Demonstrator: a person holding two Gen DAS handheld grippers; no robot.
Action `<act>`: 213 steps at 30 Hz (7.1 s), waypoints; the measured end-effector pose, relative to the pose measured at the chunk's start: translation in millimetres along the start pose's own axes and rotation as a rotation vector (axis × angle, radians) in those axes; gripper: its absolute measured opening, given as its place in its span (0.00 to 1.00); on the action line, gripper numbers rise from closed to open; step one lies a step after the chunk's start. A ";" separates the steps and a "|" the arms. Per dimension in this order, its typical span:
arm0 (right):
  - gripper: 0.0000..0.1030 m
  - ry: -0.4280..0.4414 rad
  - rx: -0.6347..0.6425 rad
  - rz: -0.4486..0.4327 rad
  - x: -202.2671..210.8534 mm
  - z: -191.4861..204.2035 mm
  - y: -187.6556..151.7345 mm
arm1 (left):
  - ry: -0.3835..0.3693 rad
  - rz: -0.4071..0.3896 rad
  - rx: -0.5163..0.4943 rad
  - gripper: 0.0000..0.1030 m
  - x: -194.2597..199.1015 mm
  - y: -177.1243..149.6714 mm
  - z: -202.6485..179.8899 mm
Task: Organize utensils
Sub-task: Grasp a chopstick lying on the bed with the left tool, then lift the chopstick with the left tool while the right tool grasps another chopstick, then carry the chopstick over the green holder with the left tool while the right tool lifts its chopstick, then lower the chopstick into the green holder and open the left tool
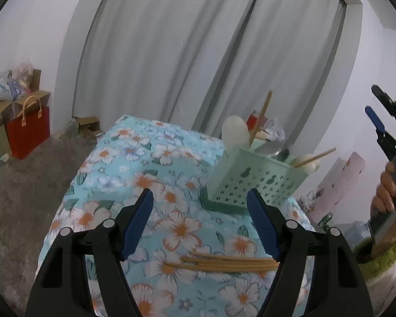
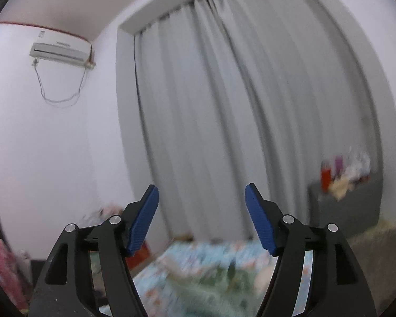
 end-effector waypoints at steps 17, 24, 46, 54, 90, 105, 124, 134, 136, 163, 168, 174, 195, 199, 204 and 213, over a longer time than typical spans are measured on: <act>0.64 -0.117 0.001 0.812 -3.2 3.3 -229.2 | -0.014 0.258 0.004 0.69 -22.9 -74.1 -21.9; 0.64 -0.129 -0.025 0.812 1.7 -3.1 -232.2 | -0.131 0.335 0.200 0.54 -39.2 -93.9 -16.2; 0.64 -0.117 -0.093 0.803 6.4 -18.5 -237.3 | -0.196 0.293 0.969 0.09 -61.0 -121.1 64.7; 0.64 -0.112 -0.104 0.798 6.0 -19.3 -236.3 | -0.102 0.254 0.881 0.10 -32.0 -104.3 75.0; 0.39 0.041 0.129 0.668 -16.4 15.9 -183.8 | -0.244 0.066 0.454 0.06 18.1 -27.2 37.0; 0.24 0.435 0.486 0.989 -113.3 87.9 -254.5 | -0.253 0.012 0.388 0.06 45.7 -25.3 50.7; 0.14 0.425 0.681 1.092 -130.5 110.8 -276.1 | -0.266 -0.015 0.392 0.06 54.0 -28.8 66.1; 0.14 0.452 0.770 1.117 -127.6 119.1 -283.3 | -0.270 -0.017 0.399 0.06 52.8 -29.1 70.9; 0.14 0.451 0.781 1.117 -129.6 120.3 -284.2 | -0.270 -0.017 0.398 0.06 53.3 -29.0 70.6; 0.03 0.181 0.600 0.639 -121.2 96.6 -177.2 | -0.261 -0.038 0.333 0.05 53.6 -18.3 52.1; 0.03 0.049 0.439 0.442 -83.9 71.3 -115.9 | -0.262 -0.058 0.271 0.05 56.3 -7.6 32.5; 0.03 -0.065 0.258 0.266 -39.6 36.3 -66.9 | -0.307 -0.118 0.190 0.05 64.6 22.8 1.4; 0.03 -0.048 0.024 0.168 -9.6 -21.2 -55.6 | -0.294 -0.364 -0.301 0.05 7.9 119.4 -151.9; 0.03 -0.046 0.013 0.168 -6.4 -27.0 -54.9 | -0.252 -0.351 -0.350 0.05 -18.0 113.7 -160.4; 0.03 -0.044 -0.003 0.172 -8.7 -32.8 -54.9 | -0.215 -0.312 -0.377 0.05 -49.6 102.8 -163.6; 0.03 -0.050 0.000 0.183 0.2 -27.0 -54.5 | -0.248 -0.187 -0.252 0.38 -86.2 86.4 -142.8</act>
Point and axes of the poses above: each gripper's, at about its wrist camera, not at the fingertips, and x roughly against the way its jaws point, z to its left, y to its top, the point moved 5 cm from there along -x, roughly the way its jaws point, and after that the axes turned 5 degrees about -y, right-handed, at the moved point
